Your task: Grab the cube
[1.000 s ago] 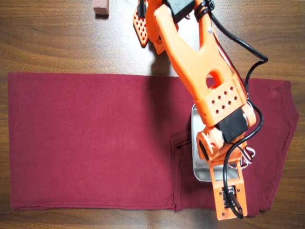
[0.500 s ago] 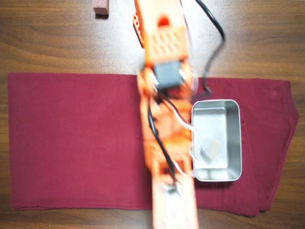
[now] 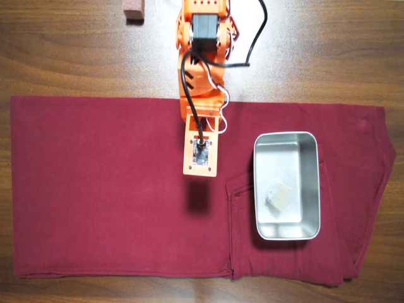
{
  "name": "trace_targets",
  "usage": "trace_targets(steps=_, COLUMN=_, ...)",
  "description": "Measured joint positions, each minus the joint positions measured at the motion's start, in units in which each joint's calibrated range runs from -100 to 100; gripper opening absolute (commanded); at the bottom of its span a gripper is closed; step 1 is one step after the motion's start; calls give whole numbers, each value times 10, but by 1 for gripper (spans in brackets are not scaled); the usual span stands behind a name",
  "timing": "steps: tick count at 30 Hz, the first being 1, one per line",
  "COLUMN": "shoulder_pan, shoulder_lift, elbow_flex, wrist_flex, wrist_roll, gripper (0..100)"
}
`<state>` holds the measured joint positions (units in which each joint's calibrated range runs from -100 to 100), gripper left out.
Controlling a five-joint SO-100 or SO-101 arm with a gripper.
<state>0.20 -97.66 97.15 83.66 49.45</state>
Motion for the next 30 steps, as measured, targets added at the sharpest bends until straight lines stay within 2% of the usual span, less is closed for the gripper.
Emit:
trace_targets(steps=3, shoulder_pan=2, shoulder_lift=-3, elbow_flex=25, wrist_flex=38, wrist_roll=-9, gripper=0)
trace_targets(steps=7, shoulder_pan=-1, shoulder_lift=-11, elbow_flex=25, wrist_flex=146, wrist_roll=-20, gripper=0)
trace_targets(steps=30, shoulder_pan=-1, shoulder_lift=-11, elbow_flex=25, wrist_flex=153, wrist_roll=-21, gripper=2)
